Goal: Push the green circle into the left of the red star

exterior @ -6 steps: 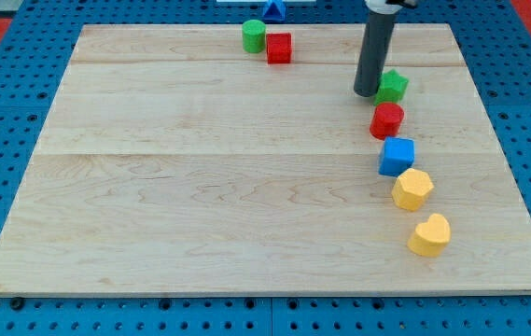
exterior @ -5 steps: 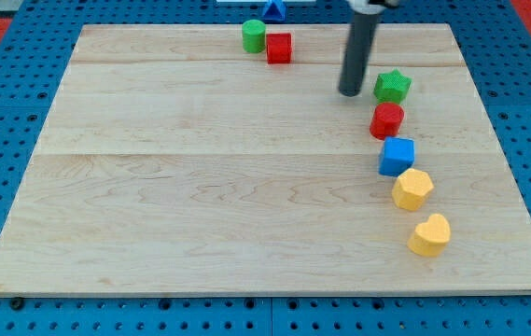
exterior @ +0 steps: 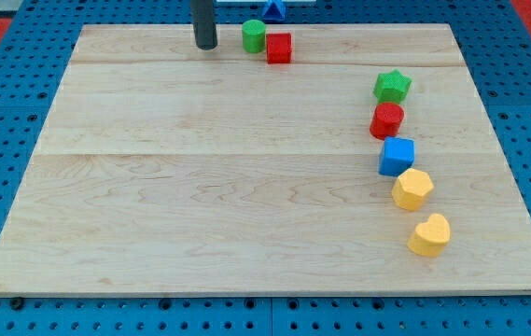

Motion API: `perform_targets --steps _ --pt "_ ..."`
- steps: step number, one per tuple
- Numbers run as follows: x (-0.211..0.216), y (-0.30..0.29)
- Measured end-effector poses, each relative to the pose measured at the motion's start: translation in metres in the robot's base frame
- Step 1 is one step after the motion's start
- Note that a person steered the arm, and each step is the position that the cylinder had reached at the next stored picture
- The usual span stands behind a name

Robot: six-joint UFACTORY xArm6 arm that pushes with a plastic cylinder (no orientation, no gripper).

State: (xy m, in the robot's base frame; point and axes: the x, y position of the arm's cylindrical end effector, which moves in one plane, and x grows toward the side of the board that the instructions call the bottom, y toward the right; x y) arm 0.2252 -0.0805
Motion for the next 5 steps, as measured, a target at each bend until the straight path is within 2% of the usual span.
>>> perform_targets --steps 1,3,4,5 --pt "-0.028 0.016" --pt "-0.005 0.099" --pt "0.013 0.118" --pt "0.022 0.103"
